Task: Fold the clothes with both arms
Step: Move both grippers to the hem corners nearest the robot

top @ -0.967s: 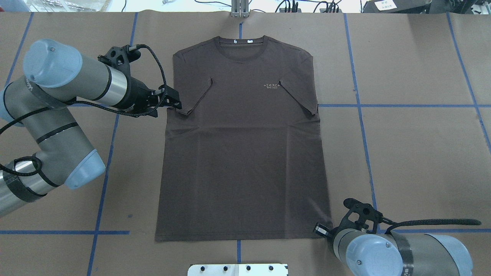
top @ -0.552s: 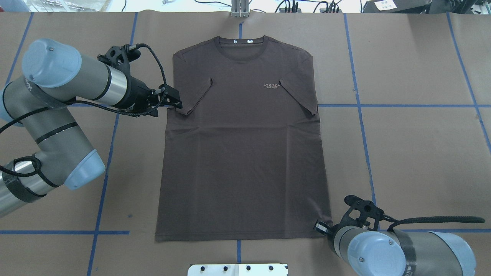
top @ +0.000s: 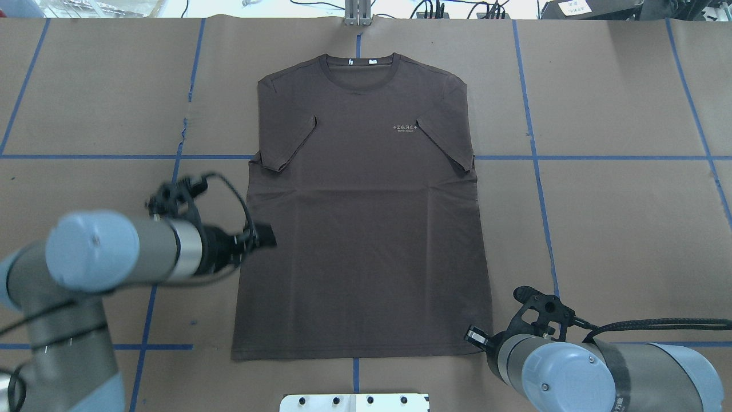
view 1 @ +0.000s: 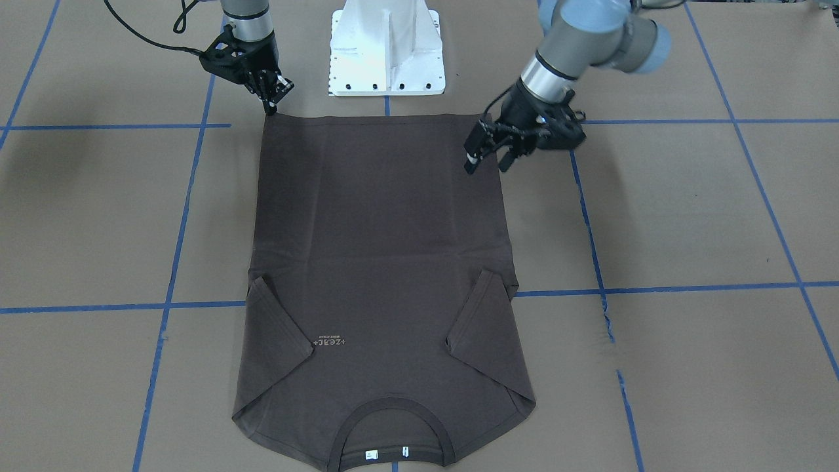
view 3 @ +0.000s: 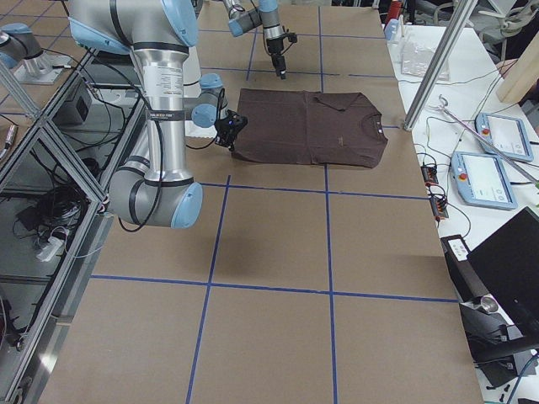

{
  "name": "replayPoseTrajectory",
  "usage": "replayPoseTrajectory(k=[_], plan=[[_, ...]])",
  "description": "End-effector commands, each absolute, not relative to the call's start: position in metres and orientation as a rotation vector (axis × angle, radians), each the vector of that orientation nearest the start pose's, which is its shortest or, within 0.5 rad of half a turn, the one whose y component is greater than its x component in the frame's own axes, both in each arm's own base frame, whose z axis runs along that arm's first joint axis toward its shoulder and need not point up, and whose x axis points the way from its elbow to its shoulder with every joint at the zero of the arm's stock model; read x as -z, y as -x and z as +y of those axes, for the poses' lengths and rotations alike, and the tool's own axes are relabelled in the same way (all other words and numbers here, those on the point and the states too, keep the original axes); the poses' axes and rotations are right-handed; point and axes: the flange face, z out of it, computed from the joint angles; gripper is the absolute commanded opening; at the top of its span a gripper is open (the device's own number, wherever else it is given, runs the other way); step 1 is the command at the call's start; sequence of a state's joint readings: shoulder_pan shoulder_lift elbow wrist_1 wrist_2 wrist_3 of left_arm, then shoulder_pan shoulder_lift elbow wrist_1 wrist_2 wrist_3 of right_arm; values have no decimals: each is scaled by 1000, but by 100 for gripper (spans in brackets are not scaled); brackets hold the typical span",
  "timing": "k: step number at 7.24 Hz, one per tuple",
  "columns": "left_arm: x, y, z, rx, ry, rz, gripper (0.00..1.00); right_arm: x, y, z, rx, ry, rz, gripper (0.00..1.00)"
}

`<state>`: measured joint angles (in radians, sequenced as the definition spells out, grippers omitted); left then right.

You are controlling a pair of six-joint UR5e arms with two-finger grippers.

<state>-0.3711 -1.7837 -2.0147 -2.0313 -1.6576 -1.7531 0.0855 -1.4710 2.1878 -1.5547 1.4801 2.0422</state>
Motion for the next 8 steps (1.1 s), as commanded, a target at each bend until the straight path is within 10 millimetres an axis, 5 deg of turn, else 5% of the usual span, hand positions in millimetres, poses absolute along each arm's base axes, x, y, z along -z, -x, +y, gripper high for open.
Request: replayPoseTrajectory(k=[1,3,8], plan=[[-313,-490,-218,449,35,951,76,-334,464,-183,-564,57,-747,0],[-332,-497,-189,425,56,895,75,-334,465,-183,-564,56,-746,0],[-338,-502,-186,415,55,882,69,-333,464,-184,-566,55,-750,0]])
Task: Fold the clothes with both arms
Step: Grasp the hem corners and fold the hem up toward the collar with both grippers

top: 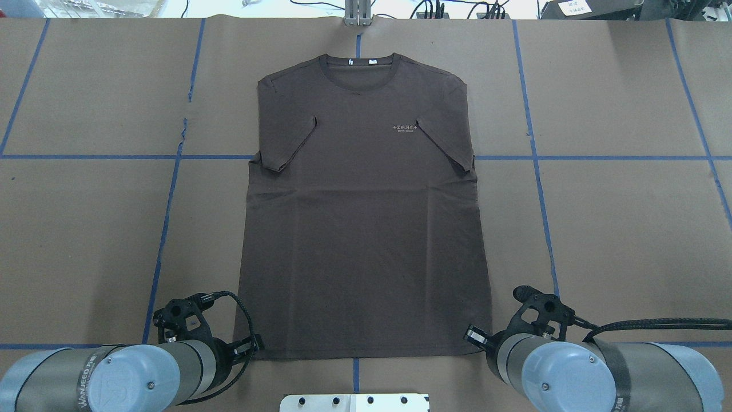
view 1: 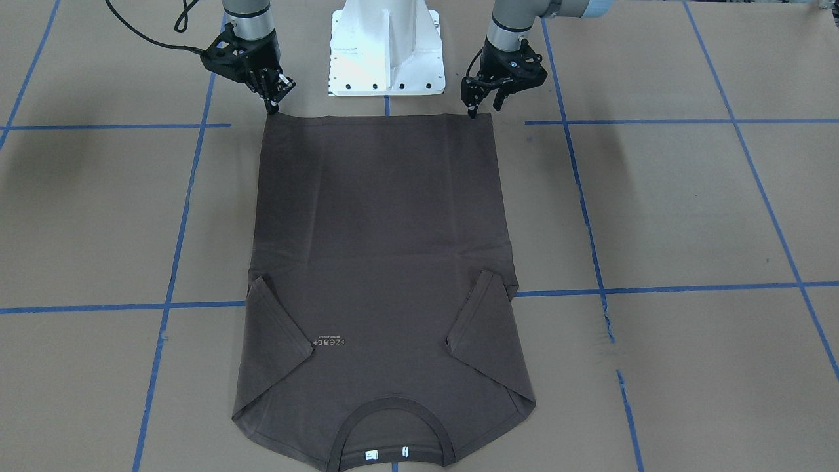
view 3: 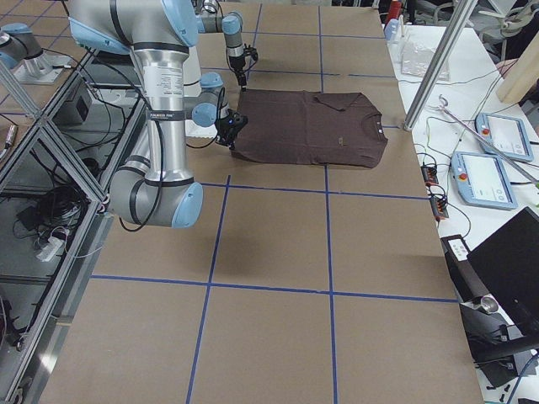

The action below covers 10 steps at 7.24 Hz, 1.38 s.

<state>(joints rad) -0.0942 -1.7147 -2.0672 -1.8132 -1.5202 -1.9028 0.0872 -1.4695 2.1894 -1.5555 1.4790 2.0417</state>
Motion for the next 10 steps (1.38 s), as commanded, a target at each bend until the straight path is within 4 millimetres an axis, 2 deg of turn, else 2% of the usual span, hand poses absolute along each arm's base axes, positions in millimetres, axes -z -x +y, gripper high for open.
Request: replayPoseTrajectory(k=[1,4,5,6,7,9,10], plan=[[-340,-502,-186,415,55,879,69,-333,464,-184,-567,53,-750,0],[-346,-506,-186,415,55,865,62,-333,463,-185,-572,51,-749,0],[-346,-505,-187,419,55,864,47,-333,463,-185,-570,52,-749,0],[-346,-505,-186,418,55,850,0,-333,462,-185,-572,51,-750,0],[-345,-505,-186,418,55,845,0,-331,460,-186,-574,50,-754,0],[-331,-501,-187,419,62,875,0,-331,459,-186,-576,48,-756,0],[-303,-475,-189,424,67,933,0,-317,450,-185,-574,59,-787,0]])
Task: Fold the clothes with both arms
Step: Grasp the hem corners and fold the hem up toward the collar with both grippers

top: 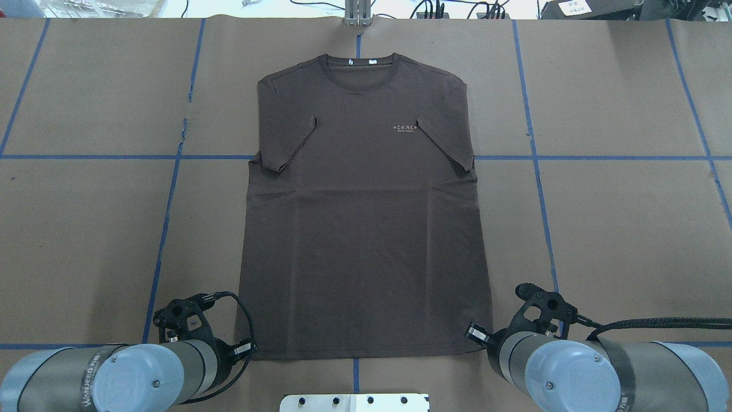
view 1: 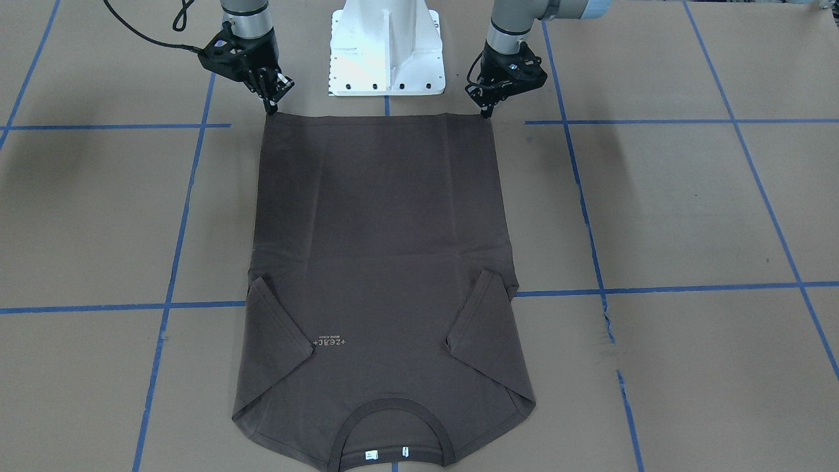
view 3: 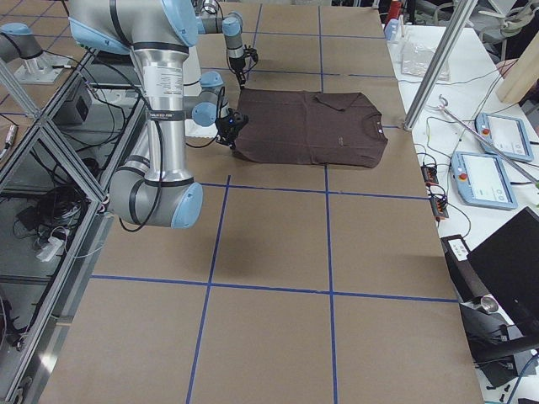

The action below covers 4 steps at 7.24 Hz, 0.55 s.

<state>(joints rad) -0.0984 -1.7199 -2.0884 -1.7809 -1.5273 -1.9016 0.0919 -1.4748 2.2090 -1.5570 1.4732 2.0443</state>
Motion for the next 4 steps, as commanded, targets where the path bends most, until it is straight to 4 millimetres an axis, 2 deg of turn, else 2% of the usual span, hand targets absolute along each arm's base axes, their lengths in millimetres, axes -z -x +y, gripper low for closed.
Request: replayPoseTrajectory(k=[1,2,3,4], plan=[[-281,-456,-183,423,74,924,0,-302,438,-174,-550,78,-810,0],[-250,-423,-176,399,120,950,0,-284,419,-167,-535,97,-803,0],[-236,-412,-170,377,156,939,0,-263,399,-169,-539,105,-820,0],[-232,-413,-175,386,152,946,0,-262,393,-184,-562,89,-826,0]])
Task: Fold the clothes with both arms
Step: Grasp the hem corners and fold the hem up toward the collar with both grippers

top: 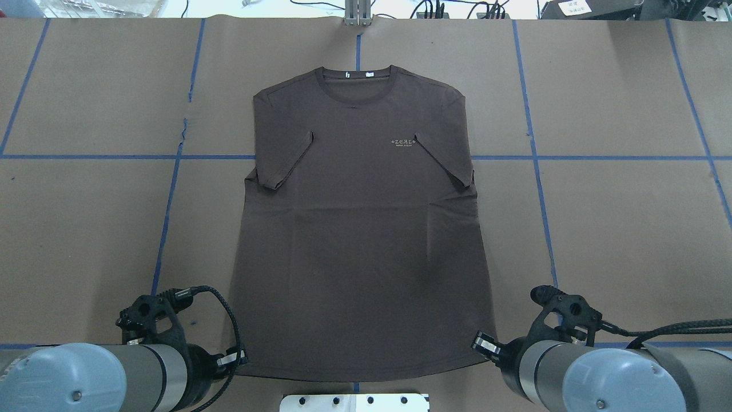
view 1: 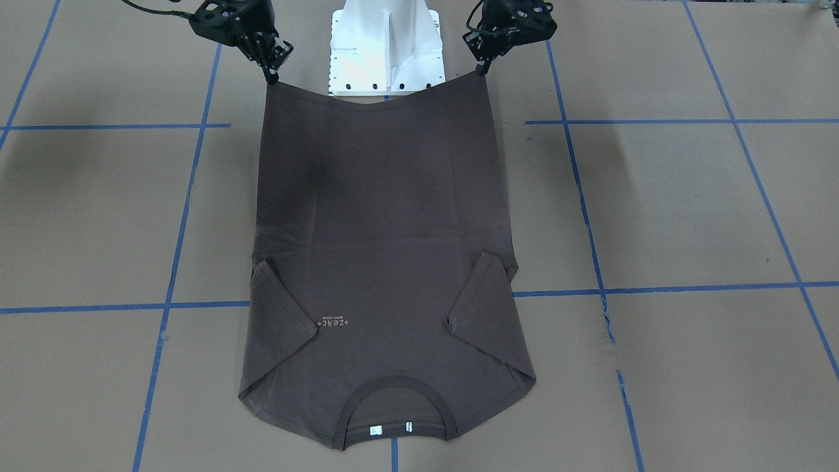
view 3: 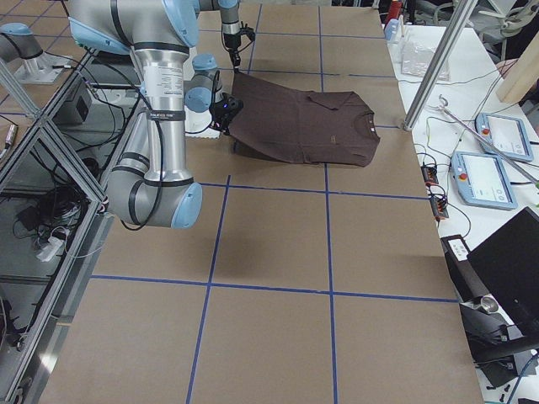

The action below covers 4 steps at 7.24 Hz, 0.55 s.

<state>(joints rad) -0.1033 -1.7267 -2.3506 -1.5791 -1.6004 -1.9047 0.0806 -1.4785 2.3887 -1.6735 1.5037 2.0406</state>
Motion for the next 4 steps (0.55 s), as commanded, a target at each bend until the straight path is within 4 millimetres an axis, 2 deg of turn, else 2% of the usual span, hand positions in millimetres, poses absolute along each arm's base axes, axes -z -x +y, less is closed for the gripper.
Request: replayPoseTrajectory(k=[1,2,3,4], plan=[[-223,-406,-200,418,116,973,0,-246,390,-209,-577,63,-864,0],[-199,-399,-251,431,12,1023,0,-232,403,-250,-575,-9,-885,0],[-200,-406,-298,450,-63,993,0,-231,424,-298,-572,-54,-855,0],[-213,-422,-344,446,-126,936,0,-236,428,-350,-556,-58,-820,0]])
